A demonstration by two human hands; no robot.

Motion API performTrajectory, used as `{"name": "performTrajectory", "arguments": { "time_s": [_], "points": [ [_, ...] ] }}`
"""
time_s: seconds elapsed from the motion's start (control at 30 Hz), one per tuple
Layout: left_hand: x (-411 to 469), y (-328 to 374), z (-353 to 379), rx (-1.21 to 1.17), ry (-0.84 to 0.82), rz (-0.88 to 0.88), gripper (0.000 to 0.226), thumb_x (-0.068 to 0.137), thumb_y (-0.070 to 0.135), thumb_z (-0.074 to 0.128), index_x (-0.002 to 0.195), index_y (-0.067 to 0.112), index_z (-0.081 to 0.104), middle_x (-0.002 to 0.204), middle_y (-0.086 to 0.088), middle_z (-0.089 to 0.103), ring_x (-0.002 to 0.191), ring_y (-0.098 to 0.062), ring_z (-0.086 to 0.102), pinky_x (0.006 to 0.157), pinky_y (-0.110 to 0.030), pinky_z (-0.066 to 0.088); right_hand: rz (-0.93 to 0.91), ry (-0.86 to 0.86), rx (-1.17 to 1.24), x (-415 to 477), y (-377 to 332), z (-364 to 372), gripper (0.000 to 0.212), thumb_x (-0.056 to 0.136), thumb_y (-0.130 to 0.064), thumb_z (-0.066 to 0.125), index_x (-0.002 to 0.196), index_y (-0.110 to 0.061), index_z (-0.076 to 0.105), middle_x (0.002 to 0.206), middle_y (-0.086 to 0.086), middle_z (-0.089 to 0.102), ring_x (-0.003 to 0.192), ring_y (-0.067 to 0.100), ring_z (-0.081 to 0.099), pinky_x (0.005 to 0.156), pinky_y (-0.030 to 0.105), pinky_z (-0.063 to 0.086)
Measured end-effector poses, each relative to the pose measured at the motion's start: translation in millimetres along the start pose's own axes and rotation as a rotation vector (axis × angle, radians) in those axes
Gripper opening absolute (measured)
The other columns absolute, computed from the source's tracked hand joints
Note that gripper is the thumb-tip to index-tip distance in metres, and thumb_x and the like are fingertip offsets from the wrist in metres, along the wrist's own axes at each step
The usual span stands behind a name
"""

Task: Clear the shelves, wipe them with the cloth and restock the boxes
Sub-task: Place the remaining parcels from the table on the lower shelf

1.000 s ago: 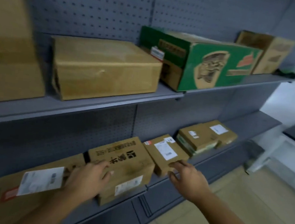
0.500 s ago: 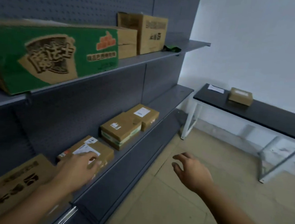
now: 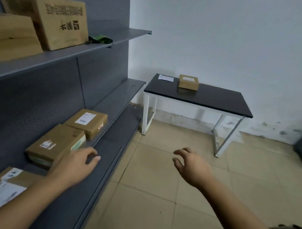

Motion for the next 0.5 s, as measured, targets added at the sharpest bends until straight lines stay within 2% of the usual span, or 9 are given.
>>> {"name": "performTrajectory", "arguments": {
  "time_s": [0.07,0.2,0.33,0.43,0.5],
  "points": [
    [28,20,7,-0.005,-0.001,0.055,0.023,0.1,0.051,0.05,0.112,0.036,0.062,0.107,0.015,0.065,0.093,-0.008,0.055,0.067,-0.023,0.039,0.04,0.013,0.005,9,20,-3,0.04,0.102,-0.05,0.045,0.134,-0.033,0.06,0.139,-0.007,0.056,0.12,0.021,0.058,0.093,0.038,0.052],
    [92,44,30,-0.007,-0.009,0.15,0.027,0.096,0.059,0.047,0.108,0.04,0.062,0.104,0.017,0.068,0.097,-0.011,0.064,0.081,-0.035,0.053,0.123,0.031,0.0,29,58,-13,0.039,0.102,-0.048,0.045,0.135,-0.032,0.059,0.139,-0.006,0.056,0.121,0.022,0.058,0.095,0.039,0.051],
    [151,76,38,-0.074,-0.028,0.24,0.03,0.094,0.062,0.046,0.105,0.039,0.063,0.101,0.017,0.067,0.097,-0.013,0.064,0.083,-0.039,0.055,0.223,0.078,-0.02,51,88,-29,0.039,0.103,-0.047,0.046,0.135,-0.031,0.059,0.139,-0.007,0.056,0.121,0.02,0.058,0.092,0.037,0.052],
    [191,95,44,-0.09,-0.053,0.306,0.049,0.085,0.074,0.032,0.103,0.04,0.062,0.097,0.017,0.067,0.093,-0.014,0.064,0.081,-0.038,0.056,0.307,0.093,-0.053,63,109,-40,0.039,0.103,-0.046,0.045,0.136,-0.031,0.059,0.139,-0.006,0.056,0.122,0.021,0.057,0.092,0.036,0.051],
    [211,107,46,-0.065,-0.059,0.343,0.049,0.085,0.074,0.031,0.103,0.04,0.061,0.099,0.017,0.068,0.093,-0.015,0.065,0.08,-0.037,0.055,0.359,0.098,-0.051,68,119,-44,0.039,0.103,-0.047,0.046,0.136,-0.031,0.059,0.139,-0.005,0.056,0.122,0.022,0.057,0.091,0.036,0.051]
  ]
}}
Point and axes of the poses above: each hand's wrist, its own x-axis towards the middle knuckle, its own z-axis out of the palm, y = z × x, the point moved 6 cm from there along x, towards the middle knuckle
